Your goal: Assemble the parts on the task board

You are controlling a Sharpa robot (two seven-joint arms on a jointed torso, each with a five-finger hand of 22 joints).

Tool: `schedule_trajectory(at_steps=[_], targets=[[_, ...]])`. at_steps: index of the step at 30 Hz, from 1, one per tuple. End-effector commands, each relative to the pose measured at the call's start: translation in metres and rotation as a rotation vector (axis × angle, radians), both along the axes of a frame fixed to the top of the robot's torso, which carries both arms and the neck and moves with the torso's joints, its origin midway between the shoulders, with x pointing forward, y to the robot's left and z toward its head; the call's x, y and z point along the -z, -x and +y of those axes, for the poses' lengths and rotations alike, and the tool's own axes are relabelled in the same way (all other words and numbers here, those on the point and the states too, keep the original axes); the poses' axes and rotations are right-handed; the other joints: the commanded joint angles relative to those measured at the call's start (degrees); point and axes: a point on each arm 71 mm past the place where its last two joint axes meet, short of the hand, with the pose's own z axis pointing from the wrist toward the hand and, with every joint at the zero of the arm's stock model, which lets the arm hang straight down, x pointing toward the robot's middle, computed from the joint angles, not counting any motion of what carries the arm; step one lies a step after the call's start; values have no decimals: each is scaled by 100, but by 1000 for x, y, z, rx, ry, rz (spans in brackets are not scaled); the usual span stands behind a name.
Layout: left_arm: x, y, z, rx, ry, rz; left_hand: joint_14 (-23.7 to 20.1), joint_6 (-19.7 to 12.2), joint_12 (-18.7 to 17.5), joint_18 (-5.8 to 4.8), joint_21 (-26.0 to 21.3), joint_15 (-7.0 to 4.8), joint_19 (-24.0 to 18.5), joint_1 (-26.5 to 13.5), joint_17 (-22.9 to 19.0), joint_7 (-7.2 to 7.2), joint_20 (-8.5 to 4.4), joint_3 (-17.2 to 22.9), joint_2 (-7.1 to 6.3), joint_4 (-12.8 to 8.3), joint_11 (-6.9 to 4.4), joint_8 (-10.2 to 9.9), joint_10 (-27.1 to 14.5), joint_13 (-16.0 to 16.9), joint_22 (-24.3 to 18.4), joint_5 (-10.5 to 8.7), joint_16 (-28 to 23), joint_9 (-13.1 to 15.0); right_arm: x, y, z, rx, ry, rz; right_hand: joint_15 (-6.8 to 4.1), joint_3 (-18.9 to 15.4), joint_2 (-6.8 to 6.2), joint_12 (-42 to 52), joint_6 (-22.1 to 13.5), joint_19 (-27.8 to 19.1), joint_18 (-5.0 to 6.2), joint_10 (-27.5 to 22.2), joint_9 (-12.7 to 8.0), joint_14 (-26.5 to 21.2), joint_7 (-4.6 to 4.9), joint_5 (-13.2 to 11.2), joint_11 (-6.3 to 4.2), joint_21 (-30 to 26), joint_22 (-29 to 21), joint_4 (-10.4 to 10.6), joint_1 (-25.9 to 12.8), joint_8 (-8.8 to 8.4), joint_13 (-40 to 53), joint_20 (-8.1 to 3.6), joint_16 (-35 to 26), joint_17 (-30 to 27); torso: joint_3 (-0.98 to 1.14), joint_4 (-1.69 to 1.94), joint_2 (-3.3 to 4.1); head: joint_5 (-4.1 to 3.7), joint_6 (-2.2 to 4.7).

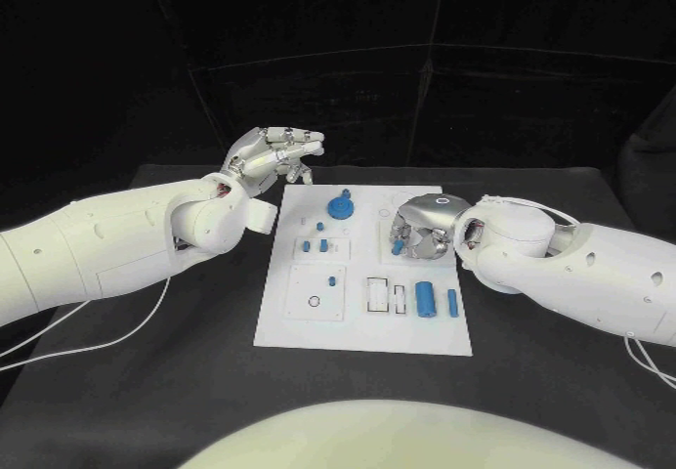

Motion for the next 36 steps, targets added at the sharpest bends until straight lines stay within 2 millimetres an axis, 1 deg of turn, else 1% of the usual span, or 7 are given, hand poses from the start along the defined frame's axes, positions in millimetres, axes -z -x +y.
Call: schedule_trajectory(at_steps=[1,17,19,24,27,31,36], targets=[[-2,0,-1,11,10,-4,-34,-36,34,73,-22,-6,-15,51,-9,-9,10,-25,22,4,-5,26,-46,7,-8,4,-27,-7,0,0,2,-16,8,2,-44,38,23,-46,47,40,-88,54,1,148,-3,-14,-13,38,15,0,-15,36,3,-2,36,14,-1,-5,-2,-4,0],[-2,0,0,11,9,-2,-42,-32,54,73,-31,-5,-12,56,-24,-9,12,-42,32,5,-5,36,-49,11,-14,3,-29,-4,2,-4,3,13,-14,-31,-44,103,-19,-157,82,54,-97,116,-19,150,0,-75,-11,75,61,83,-148,-8,3,-6,86,43,-3,0,-1,-3,-39],[-2,0,0,11,9,-2,-42,-32,55,73,-31,-5,-12,56,-26,-9,12,-43,32,5,-5,36,-49,11,-14,3,-29,-4,1,-4,3,14,-24,-40,-53,128,2,-156,138,75,-105,177,-13,152,-9,-79,-24,110,120,102,-158,8,12,-10,104,58,-3,3,-3,0,-41],[-2,0,0,11,9,-1,-43,-33,55,73,-31,-5,-12,56,-28,-9,12,-44,32,5,-5,36,-49,11,-14,3,-31,-4,-3,-3,3,11,-71,-68,-120,253,141,-126,389,179,-147,415,25,167,-65,-109,-94,273,397,110,-94,106,44,-60,186,143,-1,3,-5,5,-40],[-2,0,0,10,9,-1,-43,-33,55,73,-31,-5,-12,56,-28,-9,12,-44,32,5,-5,36,-49,11,-14,3,-31,-4,-5,-2,3,10,-105,-80,-142,314,202,-133,468,195,-154,494,35,168,-83,-161,-119,304,440,101,-57,134,53,-85,207,157,2,1,-3,12,-38],[-1,0,1,10,8,-1,-43,-33,55,73,-31,-5,-12,56,-28,-9,12,-44,32,5,-5,36,-49,11,-14,3,-31,-4,-9,0,1,16,-167,-89,-153,384,229,-164,505,190,-155,533,35,158,-86,-200,-128,309,439,61,-4,137,54,-102,202,132,1,-2,-5,15,-37],[-1,0,2,7,7,0,-43,-33,55,73,-31,-5,-12,56,-28,-9,12,-44,32,5,-5,36,-49,11,-14,3,-31,-4,-14,6,-2,23,-212,-84,-153,403,217,-183,507,183,-153,537,32,153,-83,-206,-126,304,425,41,8,131,52,-106,194,112,-2,-3,-10,23,-39]])
